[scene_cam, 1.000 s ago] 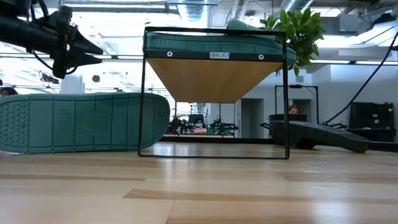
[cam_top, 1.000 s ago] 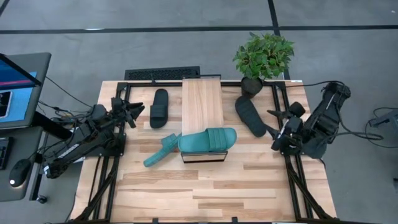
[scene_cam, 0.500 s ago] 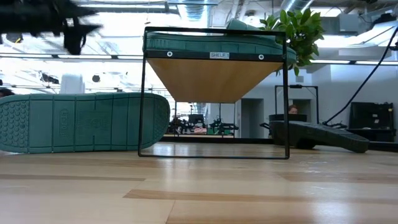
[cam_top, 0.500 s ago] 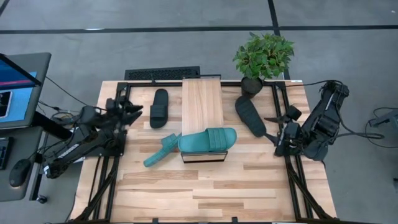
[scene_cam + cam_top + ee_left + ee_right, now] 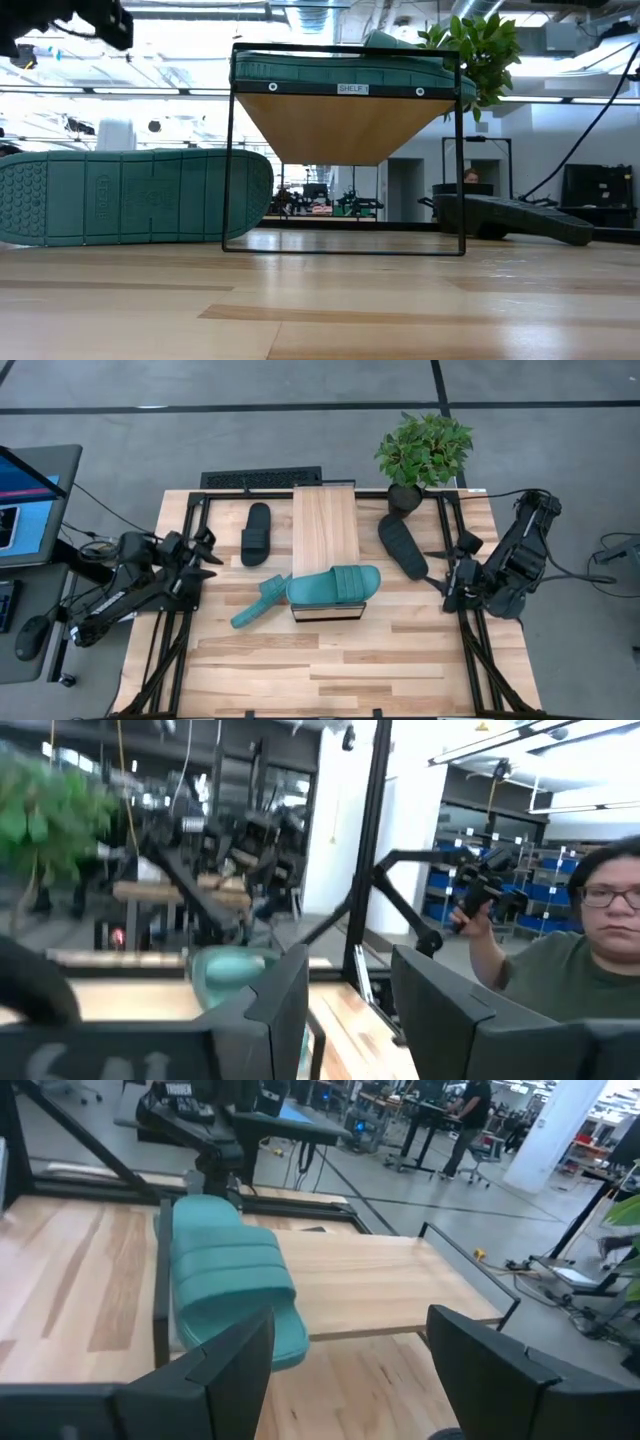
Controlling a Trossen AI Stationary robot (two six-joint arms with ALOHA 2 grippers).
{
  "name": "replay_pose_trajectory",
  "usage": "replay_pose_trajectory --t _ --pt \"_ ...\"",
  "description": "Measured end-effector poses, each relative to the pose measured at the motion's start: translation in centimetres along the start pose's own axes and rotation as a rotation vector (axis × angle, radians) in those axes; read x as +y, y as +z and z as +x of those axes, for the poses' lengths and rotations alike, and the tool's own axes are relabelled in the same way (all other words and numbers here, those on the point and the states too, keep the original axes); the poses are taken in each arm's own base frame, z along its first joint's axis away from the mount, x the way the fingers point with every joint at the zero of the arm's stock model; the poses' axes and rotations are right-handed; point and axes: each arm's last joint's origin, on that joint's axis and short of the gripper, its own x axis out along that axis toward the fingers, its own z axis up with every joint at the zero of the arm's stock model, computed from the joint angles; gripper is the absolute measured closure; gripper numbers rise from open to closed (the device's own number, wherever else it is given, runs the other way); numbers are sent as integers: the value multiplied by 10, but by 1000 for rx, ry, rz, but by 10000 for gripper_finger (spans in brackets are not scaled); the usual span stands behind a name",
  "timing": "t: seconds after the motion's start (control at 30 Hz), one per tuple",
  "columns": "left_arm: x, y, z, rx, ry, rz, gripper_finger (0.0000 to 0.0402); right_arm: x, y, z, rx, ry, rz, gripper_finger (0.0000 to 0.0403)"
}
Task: Pick and place slides into the shelf
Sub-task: Put the green slipper on the shelf
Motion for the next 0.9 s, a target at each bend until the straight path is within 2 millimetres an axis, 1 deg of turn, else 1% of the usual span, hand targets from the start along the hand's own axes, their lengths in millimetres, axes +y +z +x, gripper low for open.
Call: replay_pose_trajectory --t 0.17,0.3,0.4,0.57,0.63,0.7,0.83,0.9 --pt "4 -10 0 69 41 -151 268 -2 -4 0 17 -8 -53 148" --pt "2 -9 2 56 49 -194 273 -2 -4 0 18 -10 -56 148" --pt "-4 3 4 24 39 -146 284 -3 -4 0 16 -10 -53 148" --pt "-14 33 15 -13 -9 -45 299 -8 -5 -2 13 -14 -46 148" --pt "-14 42 23 -4 -20 -25 303 -9 -5 -2 11 -13 -33 148" --pt "-12 47 36 32 -25 -17 305 -11 -5 -3 8 -12 -19 148" --pt "-7 47 70 161 -23 -11 306 -18 -6 -5 1 -11 5 148" --pt "-9 48 88 253 -29 14 306 -21 -12 -4 -13 -34 13 148"
